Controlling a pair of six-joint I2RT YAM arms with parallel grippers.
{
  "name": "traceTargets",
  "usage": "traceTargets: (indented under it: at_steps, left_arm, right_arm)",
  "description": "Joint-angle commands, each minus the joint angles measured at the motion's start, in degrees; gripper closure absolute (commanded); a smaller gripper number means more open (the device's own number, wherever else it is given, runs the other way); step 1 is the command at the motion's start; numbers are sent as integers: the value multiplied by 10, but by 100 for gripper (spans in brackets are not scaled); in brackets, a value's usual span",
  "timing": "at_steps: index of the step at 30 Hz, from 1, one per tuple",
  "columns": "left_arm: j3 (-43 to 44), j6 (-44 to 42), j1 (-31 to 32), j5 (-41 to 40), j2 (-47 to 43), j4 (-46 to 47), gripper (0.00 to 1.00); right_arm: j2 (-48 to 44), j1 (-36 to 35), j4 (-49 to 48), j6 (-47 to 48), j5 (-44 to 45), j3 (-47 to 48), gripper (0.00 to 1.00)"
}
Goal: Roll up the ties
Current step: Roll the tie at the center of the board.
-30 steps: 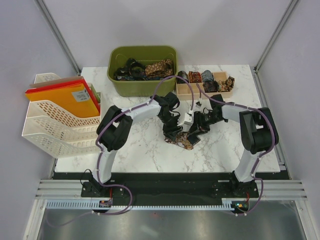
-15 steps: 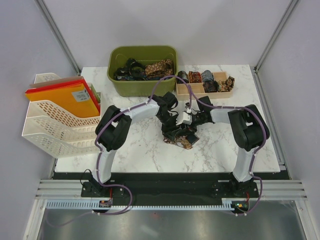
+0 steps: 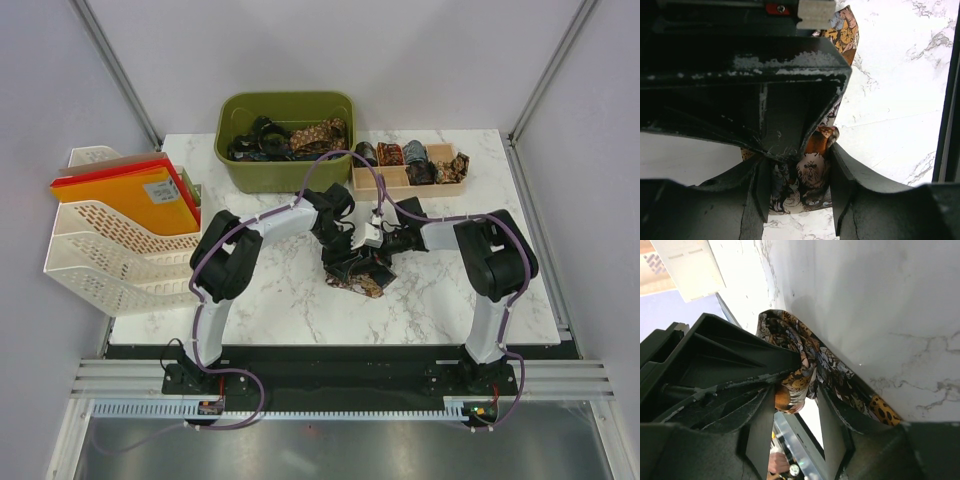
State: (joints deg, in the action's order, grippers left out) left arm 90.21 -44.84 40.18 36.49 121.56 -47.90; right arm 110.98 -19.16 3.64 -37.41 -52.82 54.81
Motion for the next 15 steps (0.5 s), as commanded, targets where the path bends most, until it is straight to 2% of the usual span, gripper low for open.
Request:
traceTargets:
  at_steps: [1,2,5,6,9,12,13,15]
  left_arm:
    - [-31,12,-5,-79,43,-19,83]
    - [-31,13,-5,-80,44,-18,83]
    - [-30,15,-6,-81,42,-17,83]
    - [-30,16,-6,-81,42,-16,83]
    - [-32,16,-8,-78,39,-14,80]
    - [-36,15,-13,-70,29,-10,72]
    - [-37,16,-14,-64,20,-6,65]
    - [-42,14,-16,-51,5,3,59]
  right_arm:
    - [-15,-9,-71,-43,-18,-29,53]
    - [-12,-9,-79,-53,-19,-33,53]
    - [-1,-10,-78,-47,-13,-30,62]
    - [3,-8,-76,-40,-12,-28,74]
    - [17,-4,-53,-17,-4,-22,99]
    - [27,5,-14,21,10,-13,100]
    - [32,8,13,31,31,-8,100]
    - [41,19,37,53,44,-2,100]
